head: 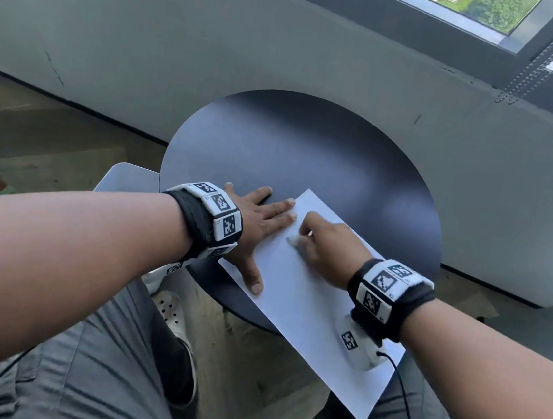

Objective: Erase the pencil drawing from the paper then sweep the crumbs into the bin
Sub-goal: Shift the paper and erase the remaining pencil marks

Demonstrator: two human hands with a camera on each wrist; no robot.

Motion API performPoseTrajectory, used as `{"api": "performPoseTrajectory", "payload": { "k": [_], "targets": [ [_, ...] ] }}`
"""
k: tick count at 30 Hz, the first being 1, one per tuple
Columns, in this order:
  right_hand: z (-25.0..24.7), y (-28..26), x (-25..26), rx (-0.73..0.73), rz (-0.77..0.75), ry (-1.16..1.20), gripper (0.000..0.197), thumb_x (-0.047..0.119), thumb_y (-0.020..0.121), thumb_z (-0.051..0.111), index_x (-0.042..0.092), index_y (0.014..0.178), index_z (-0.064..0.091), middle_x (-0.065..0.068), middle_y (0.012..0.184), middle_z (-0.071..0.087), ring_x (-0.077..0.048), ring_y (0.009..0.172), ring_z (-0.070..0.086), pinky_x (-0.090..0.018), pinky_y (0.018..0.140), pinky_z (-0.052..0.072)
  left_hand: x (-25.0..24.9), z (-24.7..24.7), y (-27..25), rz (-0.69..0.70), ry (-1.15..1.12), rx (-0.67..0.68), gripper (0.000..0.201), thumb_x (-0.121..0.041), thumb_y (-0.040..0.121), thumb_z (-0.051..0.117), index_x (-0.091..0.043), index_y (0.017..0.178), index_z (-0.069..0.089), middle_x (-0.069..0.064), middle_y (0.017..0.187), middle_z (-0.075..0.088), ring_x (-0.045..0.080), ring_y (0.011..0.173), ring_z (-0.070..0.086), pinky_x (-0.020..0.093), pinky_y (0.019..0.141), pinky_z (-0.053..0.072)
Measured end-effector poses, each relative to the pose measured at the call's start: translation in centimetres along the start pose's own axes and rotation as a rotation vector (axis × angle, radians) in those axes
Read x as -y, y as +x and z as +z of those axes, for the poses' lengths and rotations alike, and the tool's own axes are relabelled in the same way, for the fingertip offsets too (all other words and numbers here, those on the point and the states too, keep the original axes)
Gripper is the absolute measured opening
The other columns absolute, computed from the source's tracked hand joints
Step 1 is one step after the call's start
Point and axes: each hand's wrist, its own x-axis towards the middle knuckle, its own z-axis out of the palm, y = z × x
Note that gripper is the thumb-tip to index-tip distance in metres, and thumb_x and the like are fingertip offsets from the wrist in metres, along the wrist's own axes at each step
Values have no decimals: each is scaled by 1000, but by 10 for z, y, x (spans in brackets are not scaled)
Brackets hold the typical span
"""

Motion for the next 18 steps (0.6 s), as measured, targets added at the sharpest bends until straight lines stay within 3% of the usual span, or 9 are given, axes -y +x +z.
{"api": "performPoseTrajectory", "payload": {
  "k": [2,6,7,12,15,18],
  "targets": [
    [5,-7,6,-27,-33,-37,25,42,99,46,19,107,46,-14,99,64,-36,92,58,-40,77,48,0,0,0,-6,2,1,147,-97,44,59,-35,152,-20,-21,159,-28,25,151,-13,73,106,22],
    [14,-39,23,243,-283,-108,17,30,100,45,14,105,48,-13,90,63,-36,84,54,-44,72,47,0,0,2,2,9,7,148,-98,44,58,-35,153,-21,-20,158,-29,26,151,-15,74,107,20],
    [12,-35,21,240,-289,-112,16,32,99,47,16,104,49,-11,90,64,-34,84,55,-44,73,48,0,1,2,3,12,6,148,-98,44,58,-36,152,-21,-20,158,-29,25,151,-15,74,107,20],
    [-6,3,-12,-4,144,168,27,49,93,57,22,97,54,-3,97,64,-25,91,59,-34,77,47,5,4,0,-29,-30,-43,142,-94,48,61,-37,153,-16,-14,160,-28,25,150,-18,72,110,17],
    [-5,1,-28,-78,256,269,26,52,92,55,26,89,52,-1,88,64,-23,81,63,-39,77,54,19,3,-10,-159,-127,-130,128,-91,55,60,-39,155,-2,-9,162,-26,26,150,-19,67,115,14],
    [0,-4,-34,-94,303,347,26,51,91,57,27,86,51,-3,85,65,-23,70,65,-40,69,58,26,9,-24,-282,-214,-220,101,-85,65,58,-43,150,24,-4,165,-7,27,152,-4,60,117,16]
  ]
}}
